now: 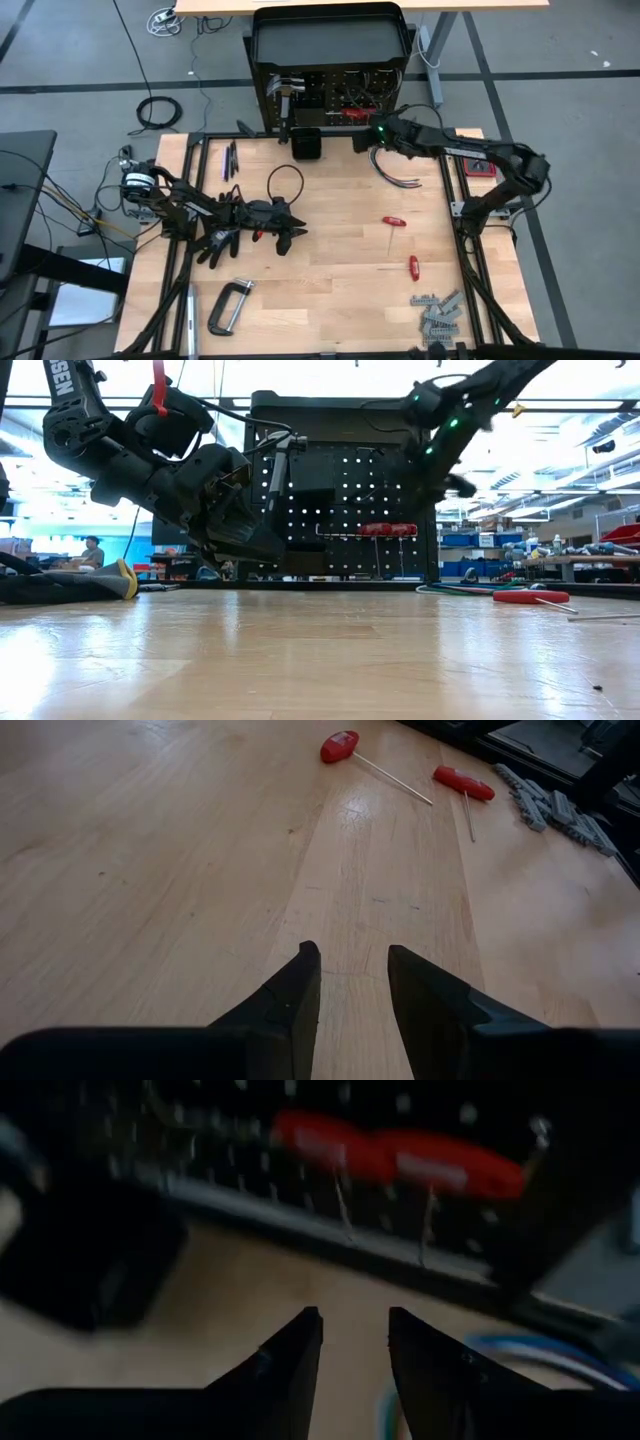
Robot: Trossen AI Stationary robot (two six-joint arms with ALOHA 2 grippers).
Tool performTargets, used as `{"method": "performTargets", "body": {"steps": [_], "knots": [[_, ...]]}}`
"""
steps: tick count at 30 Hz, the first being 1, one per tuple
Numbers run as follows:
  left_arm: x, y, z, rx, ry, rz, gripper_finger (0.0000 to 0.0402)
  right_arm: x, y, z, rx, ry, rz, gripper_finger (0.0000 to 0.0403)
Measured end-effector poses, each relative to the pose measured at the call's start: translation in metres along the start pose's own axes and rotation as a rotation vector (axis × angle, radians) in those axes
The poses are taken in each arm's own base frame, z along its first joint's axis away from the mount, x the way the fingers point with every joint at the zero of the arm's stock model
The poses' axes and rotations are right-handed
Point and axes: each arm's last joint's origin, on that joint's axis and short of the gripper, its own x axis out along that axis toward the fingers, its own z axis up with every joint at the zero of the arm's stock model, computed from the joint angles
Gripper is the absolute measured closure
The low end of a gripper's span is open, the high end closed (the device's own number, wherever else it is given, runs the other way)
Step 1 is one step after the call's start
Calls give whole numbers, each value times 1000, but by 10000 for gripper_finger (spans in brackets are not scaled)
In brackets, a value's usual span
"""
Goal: Hang tools onto peg board
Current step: Hang the red allen wrench on the peg board
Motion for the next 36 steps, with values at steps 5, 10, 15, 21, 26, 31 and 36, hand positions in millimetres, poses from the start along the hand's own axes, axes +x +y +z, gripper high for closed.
{"method": "performTargets", "body": {"steps": [5,10,15,21,26,31,36], "knots": [[0,0,0,0,0,0,277,-41,13,-31,-140,178,5,274],[0,0,0,0,-2,-1,277,-80,44,-82,-303,339,61,274],[0,0,1,-3,-9,-4,277,-109,67,-136,-209,471,23,274],[0,0,1,-20,-8,-4,277,-116,84,-188,-15,608,-107,274],[0,0,1,-21,-8,-4,277,-104,83,-214,69,699,-311,276],[0,-1,0,-45,1,-21,277,-89,68,-223,113,691,-342,292],[0,-1,0,-45,2,-21,277,-78,49,-227,213,650,-267,317]]}}
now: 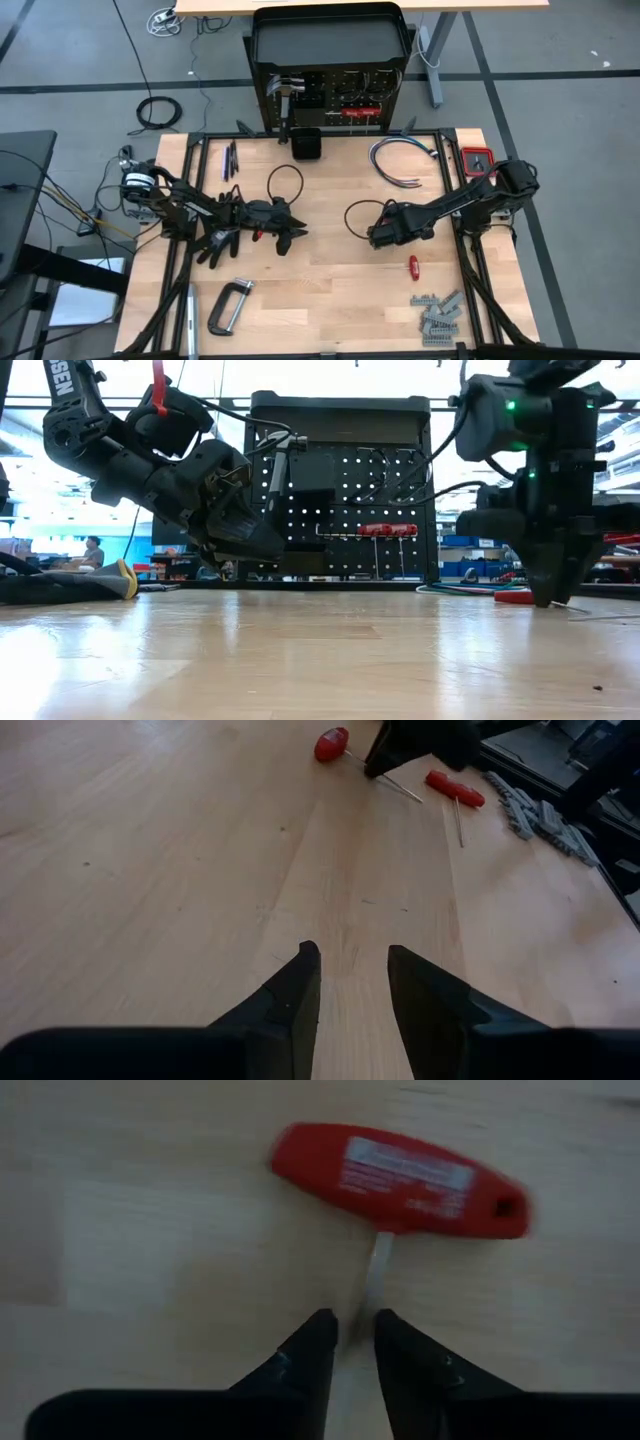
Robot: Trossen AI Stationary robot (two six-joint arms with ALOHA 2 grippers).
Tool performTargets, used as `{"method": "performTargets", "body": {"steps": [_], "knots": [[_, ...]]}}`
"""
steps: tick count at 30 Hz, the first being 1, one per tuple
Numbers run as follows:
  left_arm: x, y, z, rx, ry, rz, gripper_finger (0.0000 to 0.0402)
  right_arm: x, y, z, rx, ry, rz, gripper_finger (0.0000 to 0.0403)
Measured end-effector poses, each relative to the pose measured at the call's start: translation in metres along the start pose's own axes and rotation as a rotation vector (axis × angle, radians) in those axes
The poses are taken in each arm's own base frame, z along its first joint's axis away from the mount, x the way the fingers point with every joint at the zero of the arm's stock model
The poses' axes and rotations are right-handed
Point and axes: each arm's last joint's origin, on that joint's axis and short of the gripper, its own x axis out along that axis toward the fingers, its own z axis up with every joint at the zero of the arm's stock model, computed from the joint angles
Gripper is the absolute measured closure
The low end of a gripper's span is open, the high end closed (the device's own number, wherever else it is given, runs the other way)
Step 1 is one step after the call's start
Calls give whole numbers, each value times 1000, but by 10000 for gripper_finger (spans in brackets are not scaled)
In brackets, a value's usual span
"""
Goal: Hang tools onto peg board
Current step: Hang the red allen wrench on the peg board
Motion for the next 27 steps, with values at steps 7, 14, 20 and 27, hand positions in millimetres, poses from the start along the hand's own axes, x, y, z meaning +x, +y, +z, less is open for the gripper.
{"method": "performTargets", "body": {"steps": [7,14,20,27], "knots": [[0,0,0,1,-9,13,277,11,-7,3,3,-6,53,350],[0,0,0,3,-10,16,277,11,-5,4,-51,-88,61,395],[0,0,0,4,-11,16,277,-16,16,20,-118,-240,60,398],[0,1,1,4,-21,33,277,-47,59,77,-150,-525,248,399]]}}
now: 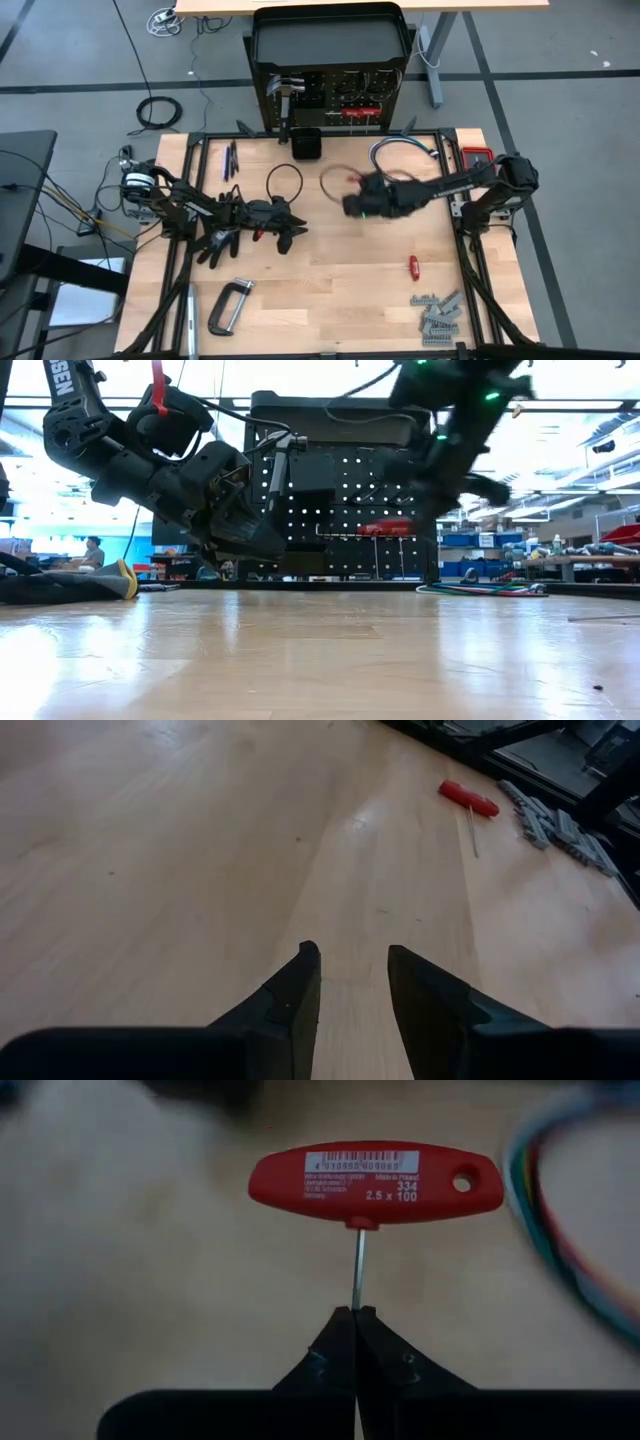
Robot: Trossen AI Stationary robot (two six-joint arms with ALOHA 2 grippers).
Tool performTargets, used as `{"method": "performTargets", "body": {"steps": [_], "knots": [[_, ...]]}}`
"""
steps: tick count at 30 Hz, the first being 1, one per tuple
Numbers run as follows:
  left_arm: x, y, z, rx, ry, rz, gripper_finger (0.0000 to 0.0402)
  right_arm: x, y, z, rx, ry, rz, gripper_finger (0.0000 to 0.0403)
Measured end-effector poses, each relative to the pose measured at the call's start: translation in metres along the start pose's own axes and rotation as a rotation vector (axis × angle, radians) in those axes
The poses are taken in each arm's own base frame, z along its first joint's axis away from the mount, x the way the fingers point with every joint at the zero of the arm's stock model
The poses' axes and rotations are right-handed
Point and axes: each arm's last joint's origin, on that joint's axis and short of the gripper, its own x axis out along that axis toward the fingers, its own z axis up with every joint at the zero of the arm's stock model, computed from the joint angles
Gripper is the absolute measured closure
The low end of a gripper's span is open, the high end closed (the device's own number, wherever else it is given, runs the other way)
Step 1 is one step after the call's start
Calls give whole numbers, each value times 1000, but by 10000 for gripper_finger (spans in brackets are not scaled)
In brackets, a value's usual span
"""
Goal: Hang tools onto peg board
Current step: Hang the red allen wrench on the peg board
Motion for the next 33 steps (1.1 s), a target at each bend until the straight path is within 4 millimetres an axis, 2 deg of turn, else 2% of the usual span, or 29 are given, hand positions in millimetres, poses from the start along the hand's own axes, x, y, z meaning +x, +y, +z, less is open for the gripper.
{"method": "performTargets", "body": {"steps": [7,12,17,24,33], "knots": [[0,0,1,-3,-8,-1,277,52,5,71,9,-330,80,400],[0,0,1,-3,-7,-1,277,96,-7,98,15,-418,18,400],[0,0,0,26,0,2,277,125,-6,126,13,-416,35,400],[0,0,0,29,4,5,277,148,-4,150,34,-430,7,400],[0,1,-1,54,11,10,277,153,-11,148,56,-405,-72,399]]}}
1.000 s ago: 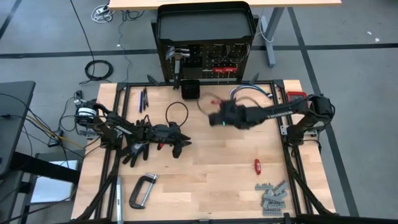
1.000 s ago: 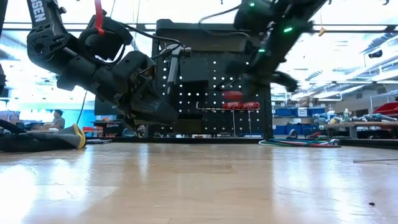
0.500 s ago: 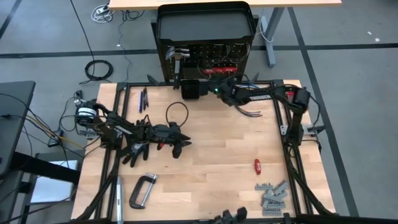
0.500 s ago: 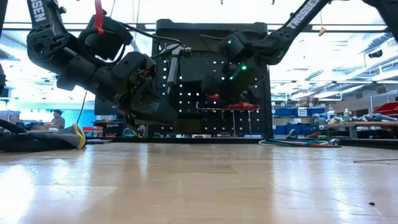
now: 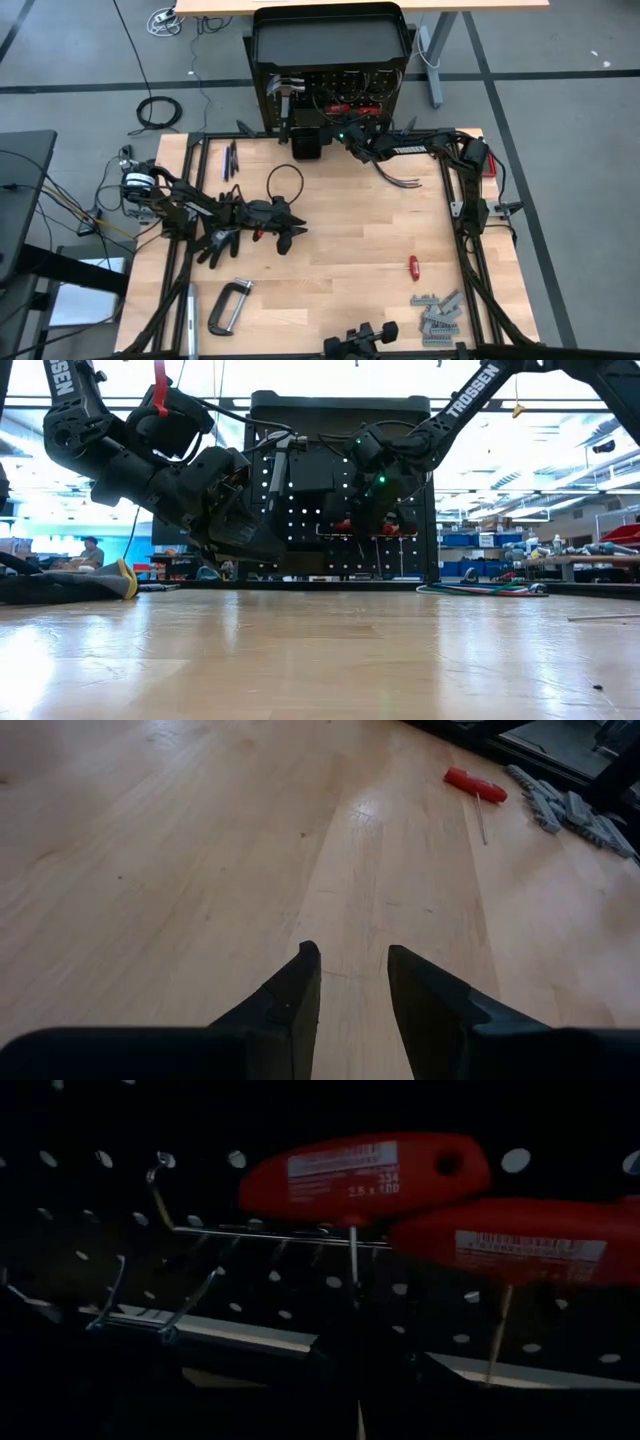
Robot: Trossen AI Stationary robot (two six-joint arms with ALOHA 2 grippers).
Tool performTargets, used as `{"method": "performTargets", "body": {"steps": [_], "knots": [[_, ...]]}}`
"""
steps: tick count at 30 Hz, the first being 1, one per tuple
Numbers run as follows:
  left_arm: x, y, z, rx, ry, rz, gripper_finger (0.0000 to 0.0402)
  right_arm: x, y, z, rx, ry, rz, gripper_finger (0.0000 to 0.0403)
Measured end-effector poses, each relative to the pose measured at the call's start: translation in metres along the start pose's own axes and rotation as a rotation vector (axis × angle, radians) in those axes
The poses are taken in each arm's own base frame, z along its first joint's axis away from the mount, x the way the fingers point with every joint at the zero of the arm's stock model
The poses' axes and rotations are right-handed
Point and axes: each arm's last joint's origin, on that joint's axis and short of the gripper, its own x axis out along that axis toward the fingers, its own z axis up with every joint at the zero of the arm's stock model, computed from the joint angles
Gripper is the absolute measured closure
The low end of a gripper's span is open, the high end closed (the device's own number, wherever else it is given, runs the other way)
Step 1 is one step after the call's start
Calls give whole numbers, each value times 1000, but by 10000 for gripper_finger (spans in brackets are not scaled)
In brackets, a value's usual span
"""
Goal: Hang tools onto peg board
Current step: Hang the red allen wrench on the peg board
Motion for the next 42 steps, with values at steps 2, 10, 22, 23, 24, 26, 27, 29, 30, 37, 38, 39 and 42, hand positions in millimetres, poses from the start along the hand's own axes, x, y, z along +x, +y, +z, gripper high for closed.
{"method": "performTargets", "body": {"steps": [2,10,22,23,24,26,27,29,30,37,38,39,42], "knots": [[0,0,0,0,0,0,277,0,0,0,5,2,-1,397],[0,1,-2,-2,16,7,277,0,0,-1,26,24,25,368],[0,1,-2,-9,18,8,277,-2,-3,-4,26,96,30,271],[0,1,-2,-10,18,7,277,-4,-3,-3,11,101,29,263],[0,1,-2,-10,19,8,277,-8,-4,0,1,107,26,257],[0,1,-2,-10,19,8,277,-19,-5,7,-29,127,21,245],[0,1,-2,-10,19,8,277,-27,-5,10,-55,141,19,241],[0,1,-2,-10,21,8,277,-46,-7,15,-119,181,7,233],[0,1,-2,-10,20,8,277,-57,-8,18,-152,203,-3,230],[0,1,-2,-8,19,7,277,-144,-17,16,-386,410,-6,220],[0,1,-2,-9,19,7,277,-158,-16,12,-430,456,24,221],[0,1,-2,-12,19,7,277,-172,-15,6,-480,504,58,222],[0,1,-2,-25,16,6,277,-216,-10,-15,-639,635,168,225]]}}
